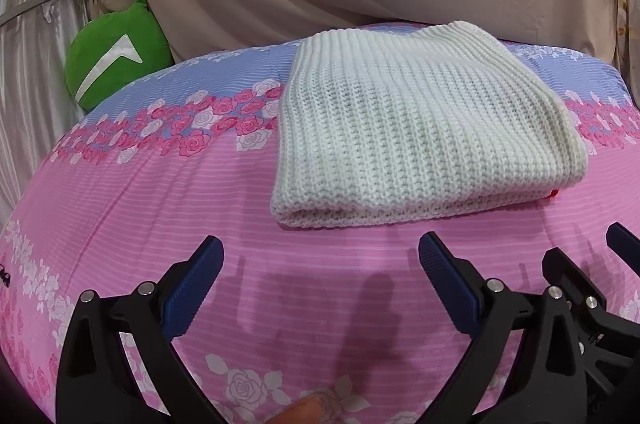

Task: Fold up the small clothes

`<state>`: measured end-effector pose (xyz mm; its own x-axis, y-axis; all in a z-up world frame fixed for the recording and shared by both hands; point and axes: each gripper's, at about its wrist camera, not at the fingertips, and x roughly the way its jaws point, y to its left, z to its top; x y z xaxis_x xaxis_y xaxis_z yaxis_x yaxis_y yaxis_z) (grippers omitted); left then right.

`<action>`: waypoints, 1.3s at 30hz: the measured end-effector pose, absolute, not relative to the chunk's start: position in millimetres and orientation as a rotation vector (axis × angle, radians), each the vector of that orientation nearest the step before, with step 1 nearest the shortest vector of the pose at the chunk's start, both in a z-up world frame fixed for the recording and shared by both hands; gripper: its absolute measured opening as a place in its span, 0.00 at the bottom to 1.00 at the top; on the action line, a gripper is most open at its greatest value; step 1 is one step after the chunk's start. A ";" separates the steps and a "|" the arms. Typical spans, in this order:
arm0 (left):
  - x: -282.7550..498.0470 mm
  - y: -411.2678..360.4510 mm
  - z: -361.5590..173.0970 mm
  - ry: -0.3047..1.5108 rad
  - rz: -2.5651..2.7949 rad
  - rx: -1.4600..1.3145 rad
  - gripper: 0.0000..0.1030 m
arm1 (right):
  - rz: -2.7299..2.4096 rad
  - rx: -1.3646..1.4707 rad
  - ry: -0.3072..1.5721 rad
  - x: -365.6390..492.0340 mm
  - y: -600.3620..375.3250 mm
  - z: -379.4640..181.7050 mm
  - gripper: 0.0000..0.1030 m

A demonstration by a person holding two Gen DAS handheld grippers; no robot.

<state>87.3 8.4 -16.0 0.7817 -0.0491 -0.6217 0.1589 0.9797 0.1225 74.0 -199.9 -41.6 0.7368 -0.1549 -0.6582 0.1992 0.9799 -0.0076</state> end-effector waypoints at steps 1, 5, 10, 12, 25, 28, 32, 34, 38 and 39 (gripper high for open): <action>87.6 8.2 -16.2 0.667 -0.113 0.173 0.93 | -0.200 0.062 0.717 74.0 -199.0 -41.5 0.75; 88.2 7.1 -16.7 0.671 -0.110 0.173 0.93 | -0.209 0.055 0.713 72.7 -196.2 -40.7 0.75; 87.5 5.6 -16.9 0.671 -0.107 0.177 0.92 | -0.210 0.056 0.714 73.2 -197.5 -40.9 0.75; 88.0 5.4 -17.3 0.673 -0.108 0.178 0.92 | -0.209 0.057 0.714 72.8 -197.1 -40.7 0.75; 87.7 1.3 -18.9 0.679 -0.103 0.188 0.89 | -0.217 0.058 0.718 71.0 -194.9 -40.7 0.75; 87.2 0.9 -18.8 0.678 -0.095 0.187 0.91 | -0.215 0.057 0.722 73.0 -196.9 -41.1 0.75; 86.8 4.5 -18.3 0.676 -0.092 0.167 0.93 | -0.224 0.050 0.728 74.0 -196.8 -41.9 0.75; 86.2 4.8 -18.1 0.673 -0.089 0.165 0.93 | -0.224 0.050 0.726 73.8 -196.8 -42.0 0.75; 84.3 3.6 -17.3 0.661 -0.085 0.176 0.92 | -0.240 0.050 0.729 74.2 -196.8 -42.6 0.76; 84.0 2.8 -17.3 0.661 -0.084 0.179 0.92 | -0.244 0.049 0.729 74.3 -197.0 -42.6 0.76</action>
<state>84.0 2.8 -17.3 0.7869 -0.0206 -0.6167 0.1345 0.9811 0.1388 74.3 -197.0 -42.6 0.7187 -0.2037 -0.6648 0.2374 0.9706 -0.0408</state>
